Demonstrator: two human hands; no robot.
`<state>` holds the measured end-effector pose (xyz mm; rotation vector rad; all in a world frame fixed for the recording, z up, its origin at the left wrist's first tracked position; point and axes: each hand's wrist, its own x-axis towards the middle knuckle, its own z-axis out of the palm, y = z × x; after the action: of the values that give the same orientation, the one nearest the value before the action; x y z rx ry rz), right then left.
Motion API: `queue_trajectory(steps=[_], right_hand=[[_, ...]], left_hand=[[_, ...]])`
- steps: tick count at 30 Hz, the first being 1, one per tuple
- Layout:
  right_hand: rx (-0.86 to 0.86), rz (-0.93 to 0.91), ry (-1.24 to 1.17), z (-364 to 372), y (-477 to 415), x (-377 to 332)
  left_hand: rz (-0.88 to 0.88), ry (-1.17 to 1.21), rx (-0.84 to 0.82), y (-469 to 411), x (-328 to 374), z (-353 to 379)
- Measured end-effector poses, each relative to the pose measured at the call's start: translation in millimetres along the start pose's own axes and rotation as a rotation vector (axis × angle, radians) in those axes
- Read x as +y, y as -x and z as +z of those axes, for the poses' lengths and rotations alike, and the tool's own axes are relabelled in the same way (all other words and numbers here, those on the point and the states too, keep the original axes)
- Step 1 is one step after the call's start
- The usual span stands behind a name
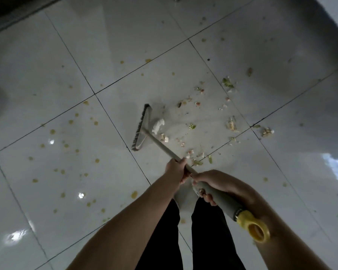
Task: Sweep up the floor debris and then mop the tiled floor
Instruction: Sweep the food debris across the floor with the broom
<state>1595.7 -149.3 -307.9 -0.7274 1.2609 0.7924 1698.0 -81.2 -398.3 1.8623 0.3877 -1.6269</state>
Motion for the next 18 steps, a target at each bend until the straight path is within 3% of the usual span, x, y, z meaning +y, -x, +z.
queue_trajectory(steps=[9, 13, 18], right_hand=[[-0.126, -0.089, -0.139, 39.2, -59.3, -26.2], [-0.262, 0.015, -0.325, 22.1, -78.4, -19.8], [-0.276, -0.013, -0.441, -21.8, -92.2, 25.1]], left_hand=[[-0.094, 0.163, 0.106, -34.6, 0.5, -55.9], [-0.045, -0.021, 0.021, -41.8, -4.9, -37.3], [-0.064, -0.150, -0.080, -46.5, -24.9, 17.9]])
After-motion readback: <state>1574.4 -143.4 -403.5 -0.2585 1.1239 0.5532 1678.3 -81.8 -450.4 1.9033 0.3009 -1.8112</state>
